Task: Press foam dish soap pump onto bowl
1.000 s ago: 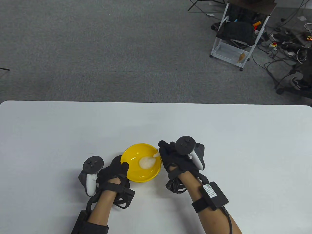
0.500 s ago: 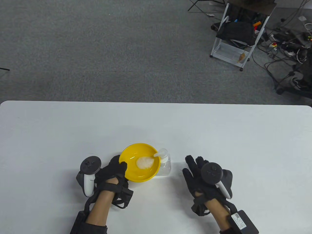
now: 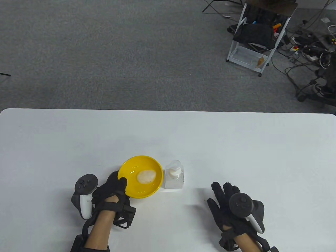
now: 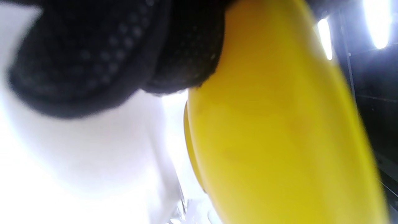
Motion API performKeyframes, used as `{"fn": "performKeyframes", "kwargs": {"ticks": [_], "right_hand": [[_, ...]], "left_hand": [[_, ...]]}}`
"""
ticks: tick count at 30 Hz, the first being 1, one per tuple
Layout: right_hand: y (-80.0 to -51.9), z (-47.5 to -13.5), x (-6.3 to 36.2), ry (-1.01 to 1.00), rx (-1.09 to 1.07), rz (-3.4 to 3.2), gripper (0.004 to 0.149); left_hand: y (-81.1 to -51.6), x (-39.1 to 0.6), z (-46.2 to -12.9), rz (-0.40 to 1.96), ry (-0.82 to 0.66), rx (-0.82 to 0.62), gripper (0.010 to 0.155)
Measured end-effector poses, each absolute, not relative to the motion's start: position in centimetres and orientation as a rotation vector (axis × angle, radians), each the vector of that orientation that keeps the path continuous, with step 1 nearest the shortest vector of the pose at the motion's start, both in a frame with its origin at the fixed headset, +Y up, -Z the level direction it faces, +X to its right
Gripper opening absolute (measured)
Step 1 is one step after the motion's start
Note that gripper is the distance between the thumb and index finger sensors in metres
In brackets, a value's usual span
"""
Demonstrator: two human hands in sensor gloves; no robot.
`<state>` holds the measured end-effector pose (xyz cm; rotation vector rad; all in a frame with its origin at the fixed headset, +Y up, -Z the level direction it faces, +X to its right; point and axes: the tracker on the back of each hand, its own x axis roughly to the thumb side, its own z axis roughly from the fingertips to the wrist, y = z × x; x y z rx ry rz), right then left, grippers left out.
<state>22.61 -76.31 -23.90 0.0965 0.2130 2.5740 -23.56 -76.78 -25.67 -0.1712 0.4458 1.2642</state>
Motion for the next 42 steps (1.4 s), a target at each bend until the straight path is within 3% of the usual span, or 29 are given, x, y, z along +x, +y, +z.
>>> {"fn": "performKeyframes", "kwargs": {"ticks": [10,17,30,32,35,38,42], "right_hand": [[-76.2,-23.9,23.0,0.199,0.089,2.572,0.077],[-76.2,-23.8,23.0,0.204,0.090,2.577,0.077],[-76.4,-23.8,22.8,0.220,0.089,2.597,0.077],[-76.4,-23.8,22.8,0.222,0.091,2.600,0.077],[-76.4,-23.8,22.6,0.220,0.094,2.601,0.077],[-76.2,-23.7,22.2,0.234,0.107,2.577,0.077],[-75.7,-23.6,21.3,0.213,0.124,2.574,0.077]], "left_hand": [[-79.5,-30.1,-24.1,1.194,0.722,-0.180,0.056],[-80.9,-31.3,-23.9,1.137,0.820,-0.209,0.057],[-81.9,-31.5,-24.1,1.091,0.856,-0.239,0.059],[-81.4,-31.5,-23.9,1.057,0.863,-0.223,0.067],[-79.3,-31.2,-23.7,0.855,0.864,-0.068,0.078],[-77.3,-29.8,-23.8,0.661,0.760,-0.088,0.083],[-75.0,-26.5,-23.6,0.605,0.607,-0.043,0.084]]}}
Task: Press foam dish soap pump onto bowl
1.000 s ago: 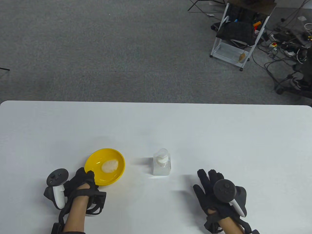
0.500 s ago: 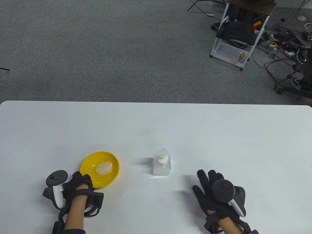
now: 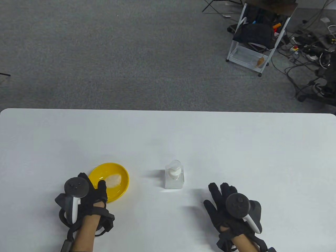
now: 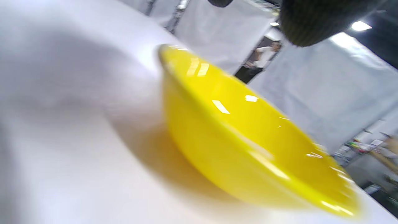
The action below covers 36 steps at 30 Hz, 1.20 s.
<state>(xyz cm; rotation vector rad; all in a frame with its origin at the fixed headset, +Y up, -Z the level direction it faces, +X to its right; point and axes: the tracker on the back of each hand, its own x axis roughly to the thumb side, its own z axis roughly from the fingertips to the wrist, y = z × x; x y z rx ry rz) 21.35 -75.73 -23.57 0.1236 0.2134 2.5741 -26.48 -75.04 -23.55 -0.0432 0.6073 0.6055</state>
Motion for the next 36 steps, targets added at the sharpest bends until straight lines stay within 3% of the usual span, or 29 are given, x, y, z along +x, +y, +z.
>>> {"fn": "performKeyframes", "kwargs": {"ticks": [2,7,12,19,36], "right_hand": [[-75.6,-23.5,20.9,0.192,0.136,2.579,0.077],[-75.0,-23.3,19.9,0.059,0.174,2.613,0.076],[-76.0,-23.3,19.5,0.204,0.199,2.674,0.077],[-76.7,-23.3,19.1,0.213,0.209,2.729,0.077],[-76.9,-22.8,18.7,0.243,0.231,2.770,0.077]], "left_hand": [[-74.2,-23.3,-22.8,0.569,0.484,0.047,0.085],[-74.3,-15.0,-21.2,0.529,0.185,-0.131,0.086],[-75.1,-10.1,-20.7,0.450,0.002,-0.175,0.087],[-76.4,-9.4,-21.4,0.363,-0.044,-0.206,0.089],[-76.4,-9.2,-21.7,0.355,-0.052,-0.223,0.093]]}}
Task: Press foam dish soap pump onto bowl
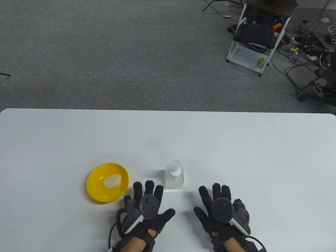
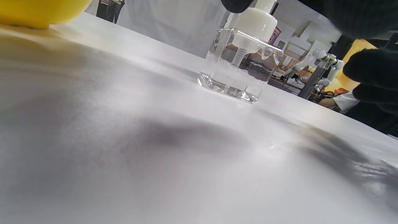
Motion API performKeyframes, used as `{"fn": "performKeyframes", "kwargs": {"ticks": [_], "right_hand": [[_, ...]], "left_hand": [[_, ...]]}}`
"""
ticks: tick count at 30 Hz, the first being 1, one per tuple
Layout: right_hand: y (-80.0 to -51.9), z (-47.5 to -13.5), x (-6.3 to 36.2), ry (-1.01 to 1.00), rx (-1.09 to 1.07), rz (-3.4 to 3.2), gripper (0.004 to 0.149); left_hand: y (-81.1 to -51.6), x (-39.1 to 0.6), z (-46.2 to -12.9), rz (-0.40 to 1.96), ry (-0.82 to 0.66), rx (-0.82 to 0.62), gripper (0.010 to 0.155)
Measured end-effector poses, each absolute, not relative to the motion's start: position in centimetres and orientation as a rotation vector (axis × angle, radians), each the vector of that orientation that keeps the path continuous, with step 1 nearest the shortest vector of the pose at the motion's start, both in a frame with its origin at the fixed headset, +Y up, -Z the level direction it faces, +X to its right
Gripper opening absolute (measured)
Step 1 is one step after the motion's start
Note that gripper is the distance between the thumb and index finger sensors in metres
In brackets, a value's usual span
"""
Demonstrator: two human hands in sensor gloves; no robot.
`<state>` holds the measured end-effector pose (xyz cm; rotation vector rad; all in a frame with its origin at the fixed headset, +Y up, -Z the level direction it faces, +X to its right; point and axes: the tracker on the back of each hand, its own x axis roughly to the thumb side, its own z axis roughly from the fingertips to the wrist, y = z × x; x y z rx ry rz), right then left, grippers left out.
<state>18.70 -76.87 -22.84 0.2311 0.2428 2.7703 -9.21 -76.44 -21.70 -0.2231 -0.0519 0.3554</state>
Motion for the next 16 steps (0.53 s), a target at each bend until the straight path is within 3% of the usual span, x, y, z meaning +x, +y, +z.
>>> {"fn": "performKeyframes", "kwargs": {"ticks": [16], "right_hand": [[-76.96,-22.72,18.62,0.235,0.226,2.777,0.075]], "left_hand": [[-76.24,-9.83,-21.72,0.379,-0.034,-0.216,0.093]]}}
